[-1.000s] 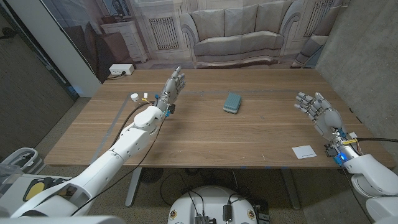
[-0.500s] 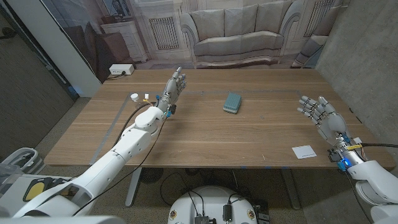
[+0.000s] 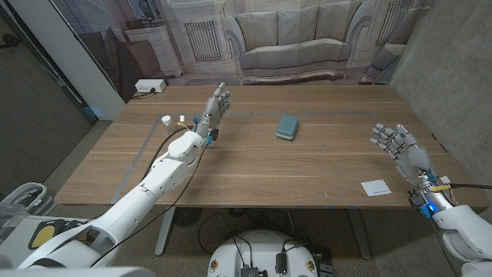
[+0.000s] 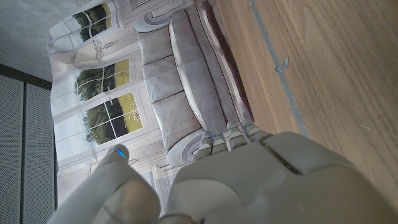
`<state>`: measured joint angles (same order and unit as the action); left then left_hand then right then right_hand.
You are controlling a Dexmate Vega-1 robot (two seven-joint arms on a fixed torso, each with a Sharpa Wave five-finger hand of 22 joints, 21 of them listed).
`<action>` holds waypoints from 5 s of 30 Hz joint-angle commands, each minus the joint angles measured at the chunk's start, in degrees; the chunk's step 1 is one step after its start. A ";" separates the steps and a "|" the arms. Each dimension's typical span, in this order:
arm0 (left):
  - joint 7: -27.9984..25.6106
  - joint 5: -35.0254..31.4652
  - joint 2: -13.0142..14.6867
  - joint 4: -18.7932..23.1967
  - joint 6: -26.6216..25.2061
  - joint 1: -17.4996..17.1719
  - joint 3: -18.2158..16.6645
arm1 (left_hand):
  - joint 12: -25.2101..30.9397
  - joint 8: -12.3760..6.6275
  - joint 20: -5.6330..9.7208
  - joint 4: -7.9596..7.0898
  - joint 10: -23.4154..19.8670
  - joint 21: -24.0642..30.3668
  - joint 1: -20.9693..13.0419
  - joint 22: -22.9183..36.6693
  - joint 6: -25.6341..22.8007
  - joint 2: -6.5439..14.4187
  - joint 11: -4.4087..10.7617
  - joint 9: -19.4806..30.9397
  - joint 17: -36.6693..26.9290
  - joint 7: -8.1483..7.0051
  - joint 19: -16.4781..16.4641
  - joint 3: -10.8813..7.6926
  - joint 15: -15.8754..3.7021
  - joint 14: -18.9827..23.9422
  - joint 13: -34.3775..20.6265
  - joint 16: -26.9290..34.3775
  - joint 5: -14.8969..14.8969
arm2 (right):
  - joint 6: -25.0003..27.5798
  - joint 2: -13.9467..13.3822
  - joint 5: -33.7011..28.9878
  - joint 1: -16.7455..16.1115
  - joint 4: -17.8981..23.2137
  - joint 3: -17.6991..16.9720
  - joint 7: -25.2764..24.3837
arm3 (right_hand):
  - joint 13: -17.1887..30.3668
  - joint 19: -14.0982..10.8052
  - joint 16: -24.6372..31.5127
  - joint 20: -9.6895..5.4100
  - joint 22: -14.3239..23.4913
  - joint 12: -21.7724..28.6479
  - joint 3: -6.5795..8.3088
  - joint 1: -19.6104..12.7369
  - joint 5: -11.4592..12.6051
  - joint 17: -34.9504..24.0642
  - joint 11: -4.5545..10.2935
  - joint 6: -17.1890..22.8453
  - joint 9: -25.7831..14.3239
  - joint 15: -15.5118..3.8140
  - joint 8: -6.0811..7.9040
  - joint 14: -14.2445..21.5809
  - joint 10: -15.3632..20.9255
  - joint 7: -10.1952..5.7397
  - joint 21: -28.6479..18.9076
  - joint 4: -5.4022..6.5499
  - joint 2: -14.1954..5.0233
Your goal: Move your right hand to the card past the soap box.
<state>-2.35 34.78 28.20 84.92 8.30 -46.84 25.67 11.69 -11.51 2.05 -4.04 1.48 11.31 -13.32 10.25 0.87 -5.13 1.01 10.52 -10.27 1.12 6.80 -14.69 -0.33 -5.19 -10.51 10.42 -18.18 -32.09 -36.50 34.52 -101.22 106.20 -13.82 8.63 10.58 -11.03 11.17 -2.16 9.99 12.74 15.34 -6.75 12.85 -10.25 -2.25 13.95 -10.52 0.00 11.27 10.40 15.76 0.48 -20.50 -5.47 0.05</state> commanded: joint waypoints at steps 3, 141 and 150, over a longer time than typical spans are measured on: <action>0.98 -0.17 -0.97 -1.81 0.49 1.01 0.71 | 0.09 -0.19 0.31 -0.03 -0.21 0.16 -0.37 0.13 -0.26 0.12 0.42 0.31 -0.15 0.24 0.70 0.14 -0.20 0.18 -0.22 0.37 0.03 | -1.07 1.69 -1.31 -1.98 0.25 -0.45 -0.58 | 0.05 -0.95 0.20 -2.01 0.31 0.44 0.10 -0.45 0.14 -0.22 0.43 0.61 -0.28 -0.11 0.36 0.76 0.74 -0.29 0.05 -0.53 -0.21; 0.48 0.18 -0.51 -0.34 0.65 -0.49 0.32 | 0.05 -0.09 -0.17 0.00 -0.91 0.21 -1.40 0.15 -1.10 1.25 0.51 0.33 -0.16 0.10 0.74 1.34 -0.22 0.80 -0.24 0.40 0.54 | 12.65 0.08 -74.46 -4.45 1.75 -0.37 -45.33 | 0.12 -6.04 0.32 -3.26 0.34 1.03 -0.09 -2.08 2.95 -0.23 5.07 4.39 -0.37 -4.77 0.68 6.40 5.53 -5.15 1.99 -2.00 0.81; 1.35 0.45 -0.96 -1.50 0.89 0.11 0.55 | 0.00 -0.08 -0.32 0.00 -0.83 0.19 -1.47 0.16 -1.14 1.31 0.52 0.33 -0.16 0.06 0.82 1.43 -0.26 0.78 -0.24 0.38 0.58 | 15.77 -1.52 -74.77 -6.03 3.03 0.06 -45.43 | 0.12 -6.43 0.35 -3.43 0.35 1.07 -0.12 -2.13 3.19 -0.24 5.14 4.51 -0.38 -5.03 0.67 6.76 5.83 -5.27 2.06 -2.04 0.90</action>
<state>-1.80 34.92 27.71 84.52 8.72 -47.33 25.99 11.69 -11.51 1.63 -4.20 0.86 11.30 -14.60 10.25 0.05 -3.85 1.22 10.52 -10.27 1.35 7.22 -13.42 -0.45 -4.48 -10.52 10.42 -17.79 -20.04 -36.04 -38.71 -105.45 107.89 -14.32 -35.52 10.58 -17.10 11.44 -2.29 9.98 13.40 15.10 -8.81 15.51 -10.25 3.08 18.33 -10.80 -2.30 11.69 16.63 21.08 -4.32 -18.62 -7.13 1.20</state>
